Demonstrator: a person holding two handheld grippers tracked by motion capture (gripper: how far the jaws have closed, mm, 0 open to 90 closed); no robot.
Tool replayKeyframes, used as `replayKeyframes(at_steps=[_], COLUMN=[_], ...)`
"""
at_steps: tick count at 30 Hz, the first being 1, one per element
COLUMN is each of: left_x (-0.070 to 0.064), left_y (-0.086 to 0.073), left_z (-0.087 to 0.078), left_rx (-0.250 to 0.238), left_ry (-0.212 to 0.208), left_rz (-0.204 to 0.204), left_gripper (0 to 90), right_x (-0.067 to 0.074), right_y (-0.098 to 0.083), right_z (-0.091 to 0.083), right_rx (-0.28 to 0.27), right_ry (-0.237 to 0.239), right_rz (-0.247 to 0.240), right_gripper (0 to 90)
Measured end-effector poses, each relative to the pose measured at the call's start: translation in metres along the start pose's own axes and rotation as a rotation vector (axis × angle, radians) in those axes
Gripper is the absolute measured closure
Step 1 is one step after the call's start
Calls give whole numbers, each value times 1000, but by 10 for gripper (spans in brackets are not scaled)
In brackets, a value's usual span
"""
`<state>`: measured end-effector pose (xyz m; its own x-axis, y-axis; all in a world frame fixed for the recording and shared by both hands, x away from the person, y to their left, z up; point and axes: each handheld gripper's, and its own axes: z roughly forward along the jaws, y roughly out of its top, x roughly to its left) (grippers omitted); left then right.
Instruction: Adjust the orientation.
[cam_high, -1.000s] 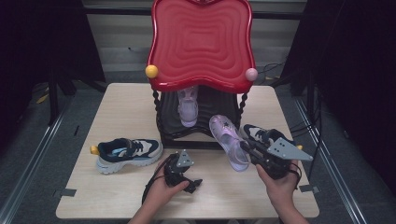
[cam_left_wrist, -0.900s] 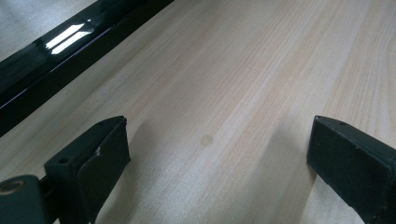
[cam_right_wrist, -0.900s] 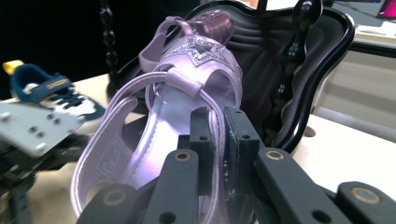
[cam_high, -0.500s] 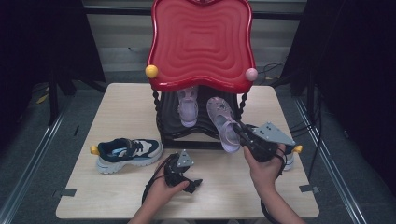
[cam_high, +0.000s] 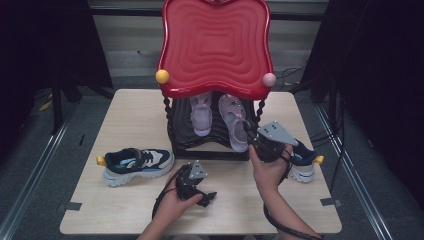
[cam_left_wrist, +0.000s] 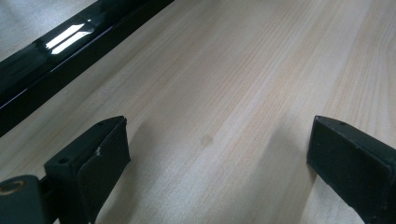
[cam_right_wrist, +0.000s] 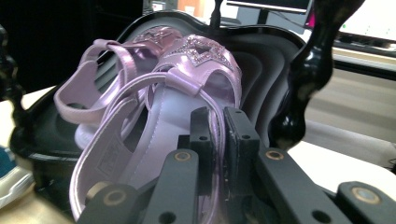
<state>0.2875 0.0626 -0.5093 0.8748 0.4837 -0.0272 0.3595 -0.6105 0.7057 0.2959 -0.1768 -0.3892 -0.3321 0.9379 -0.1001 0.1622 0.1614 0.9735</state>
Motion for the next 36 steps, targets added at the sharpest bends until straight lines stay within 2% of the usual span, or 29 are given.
replayKeyframes(at_steps=[8,12,15,20,29,31,36], left_x=[0,-1,-1,-1,-1,-1,-1], left_y=[0,0,0,0,0,0,0], left_z=[0,1,1,1,1,1,1], left_rx=[4,-10,-13,-12,-11,-15,-15], left_ry=[2,3,0,2,2,0,-1], left_rz=[-1,-9,-11,-9,-8,-9,-9], left_gripper=[52,52,52,52,52,52,52], right_x=[8,10,12,12,20,23,26], right_y=[5,7,7,8,10,10,8], right_z=[15,23,29,35,52,57,64], right_rx=[-5,-2,5,-12,10,24,27], right_ry=[-51,-79,-96,-116,-159,-186,-197], right_rz=[-27,-9,-17,-11,-25,-43,-42], right_gripper=[823,823,823,823,823,822,820])
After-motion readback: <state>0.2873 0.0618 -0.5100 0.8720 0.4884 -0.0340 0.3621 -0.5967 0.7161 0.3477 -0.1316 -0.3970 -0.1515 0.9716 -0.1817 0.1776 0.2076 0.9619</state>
